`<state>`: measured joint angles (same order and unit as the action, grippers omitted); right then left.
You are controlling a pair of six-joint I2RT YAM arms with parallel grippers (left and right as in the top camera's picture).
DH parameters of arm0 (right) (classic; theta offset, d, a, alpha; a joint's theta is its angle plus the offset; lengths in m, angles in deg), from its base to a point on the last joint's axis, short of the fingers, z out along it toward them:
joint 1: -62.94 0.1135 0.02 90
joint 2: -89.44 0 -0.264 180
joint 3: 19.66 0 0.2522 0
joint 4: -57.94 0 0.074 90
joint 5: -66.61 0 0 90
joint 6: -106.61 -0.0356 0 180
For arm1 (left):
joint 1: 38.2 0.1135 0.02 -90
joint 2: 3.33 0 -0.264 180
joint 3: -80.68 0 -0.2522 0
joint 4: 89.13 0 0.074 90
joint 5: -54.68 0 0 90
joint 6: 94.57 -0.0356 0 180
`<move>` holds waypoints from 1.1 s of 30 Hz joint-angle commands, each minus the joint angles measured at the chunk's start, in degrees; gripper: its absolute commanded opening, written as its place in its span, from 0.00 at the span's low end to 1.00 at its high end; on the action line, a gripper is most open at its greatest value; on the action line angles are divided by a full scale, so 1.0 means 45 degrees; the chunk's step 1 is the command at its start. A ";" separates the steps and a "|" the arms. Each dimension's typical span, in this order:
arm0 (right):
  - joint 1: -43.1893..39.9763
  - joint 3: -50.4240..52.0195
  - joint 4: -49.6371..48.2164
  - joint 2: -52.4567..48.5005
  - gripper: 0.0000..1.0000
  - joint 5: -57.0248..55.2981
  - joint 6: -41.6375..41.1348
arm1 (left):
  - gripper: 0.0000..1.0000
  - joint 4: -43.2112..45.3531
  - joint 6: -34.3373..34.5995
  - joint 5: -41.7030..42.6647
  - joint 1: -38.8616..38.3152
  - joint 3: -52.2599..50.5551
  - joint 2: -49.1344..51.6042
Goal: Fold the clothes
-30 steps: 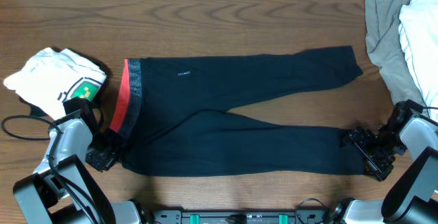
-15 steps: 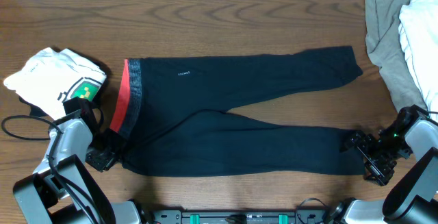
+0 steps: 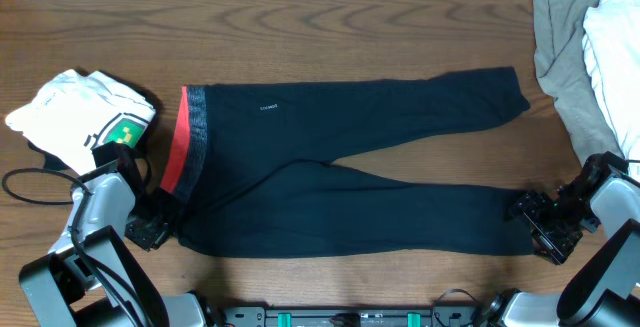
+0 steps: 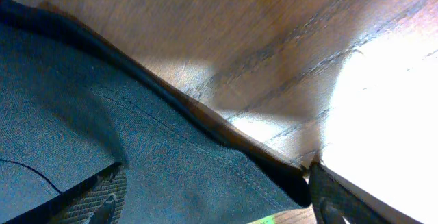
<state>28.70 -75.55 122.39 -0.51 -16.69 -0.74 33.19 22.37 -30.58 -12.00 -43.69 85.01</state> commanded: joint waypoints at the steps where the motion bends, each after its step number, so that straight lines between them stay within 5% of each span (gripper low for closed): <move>1: -0.0068 0.0544 -0.0379 -0.0296 0.84 0.0369 0.0146 | 0.12 -0.0068 -0.0073 -0.0185 0.0058 -0.0199 0.0005; 15: -0.0539 0.0544 -0.0291 -0.0296 0.92 0.0442 -0.0165 | 0.13 -0.0073 -0.0073 -0.0185 0.0058 -0.0199 0.0000; 21: -0.1171 0.0544 -0.0345 -0.0296 0.90 0.1443 0.1515 | 0.13 -0.0049 -0.0068 -0.0189 0.0058 -0.0199 0.0000; 33: -0.2521 0.0559 0.0257 -0.0296 0.94 -0.0107 0.0335 | 0.13 -0.0024 -0.0073 -0.0189 0.0058 -0.0199 0.0005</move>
<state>19.28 -75.13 124.34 -0.07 -14.40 1.30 33.23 22.37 -30.58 -12.00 -43.71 85.01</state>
